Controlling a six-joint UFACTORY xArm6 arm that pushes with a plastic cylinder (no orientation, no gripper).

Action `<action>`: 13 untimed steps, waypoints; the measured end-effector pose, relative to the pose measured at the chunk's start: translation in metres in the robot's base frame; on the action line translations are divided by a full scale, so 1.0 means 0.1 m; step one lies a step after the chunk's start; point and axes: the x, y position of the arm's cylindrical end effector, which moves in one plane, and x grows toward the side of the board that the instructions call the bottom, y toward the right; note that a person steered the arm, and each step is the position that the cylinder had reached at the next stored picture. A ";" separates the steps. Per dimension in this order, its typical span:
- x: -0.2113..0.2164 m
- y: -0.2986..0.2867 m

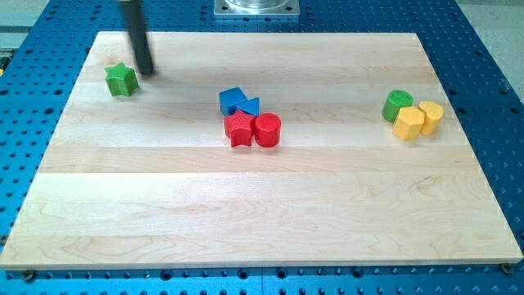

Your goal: Move the green blocks towards the top side of the yellow blocks

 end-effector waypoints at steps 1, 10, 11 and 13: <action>-0.03 -0.28; 0.18 0.59; 0.40 0.63; 0.40 2.68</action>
